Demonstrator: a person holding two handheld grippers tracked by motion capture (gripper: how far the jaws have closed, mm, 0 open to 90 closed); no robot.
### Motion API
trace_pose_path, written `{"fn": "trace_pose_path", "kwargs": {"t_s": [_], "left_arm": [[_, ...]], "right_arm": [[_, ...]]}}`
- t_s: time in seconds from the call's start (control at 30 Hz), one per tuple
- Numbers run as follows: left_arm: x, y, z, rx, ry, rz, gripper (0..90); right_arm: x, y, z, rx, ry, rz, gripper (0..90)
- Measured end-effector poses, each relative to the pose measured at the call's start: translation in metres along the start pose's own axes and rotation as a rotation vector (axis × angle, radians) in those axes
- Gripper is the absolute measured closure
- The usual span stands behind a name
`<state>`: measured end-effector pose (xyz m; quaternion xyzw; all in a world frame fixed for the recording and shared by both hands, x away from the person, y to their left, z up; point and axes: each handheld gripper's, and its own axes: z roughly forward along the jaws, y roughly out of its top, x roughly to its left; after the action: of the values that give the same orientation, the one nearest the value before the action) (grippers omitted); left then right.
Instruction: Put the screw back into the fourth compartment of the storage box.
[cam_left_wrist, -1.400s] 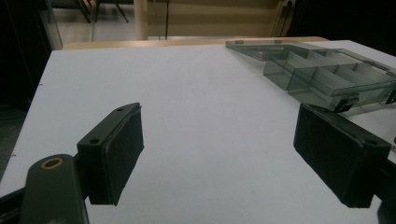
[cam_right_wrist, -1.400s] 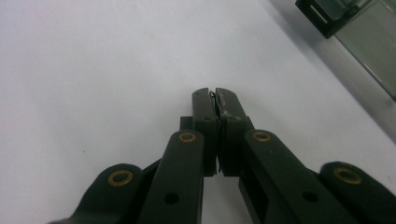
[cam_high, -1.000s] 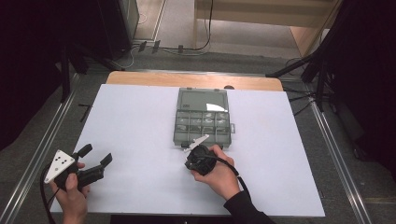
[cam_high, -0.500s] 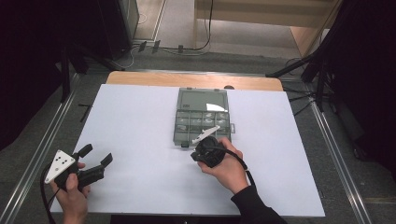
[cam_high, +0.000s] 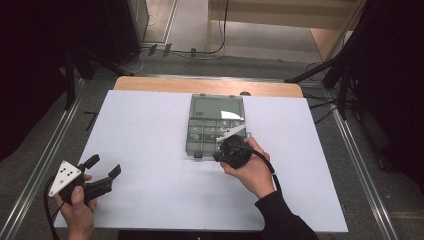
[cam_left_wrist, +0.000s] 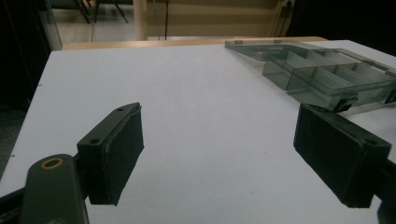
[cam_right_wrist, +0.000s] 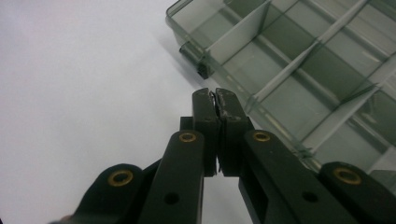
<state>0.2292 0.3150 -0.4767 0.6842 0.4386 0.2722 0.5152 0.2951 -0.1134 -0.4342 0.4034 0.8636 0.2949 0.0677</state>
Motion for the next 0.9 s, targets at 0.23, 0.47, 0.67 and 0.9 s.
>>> {"fn": "trace_pose_path", "kwargs": {"t_s": [0.23,0.47,0.67,0.9], "left_arm": [[0.0,0.0,0.0,-0.001,0.002,0.0,16.3],[-0.001,0.0,0.0,0.001,-0.008,0.007,16.3],[-0.001,0.0,0.001,0.0,-0.011,0.009,16.3],[0.0,-0.001,0.001,-0.002,-0.013,0.007,16.3]], "right_arm": [[-0.014,0.006,-0.011,-0.024,-0.044,0.029,90.0],[-0.03,0.012,-0.021,-0.042,-0.068,0.055,90.0],[-0.043,0.013,-0.027,-0.048,-0.101,0.078,90.0],[-0.057,0.015,-0.026,-0.044,-0.119,0.102,90.0]]}}
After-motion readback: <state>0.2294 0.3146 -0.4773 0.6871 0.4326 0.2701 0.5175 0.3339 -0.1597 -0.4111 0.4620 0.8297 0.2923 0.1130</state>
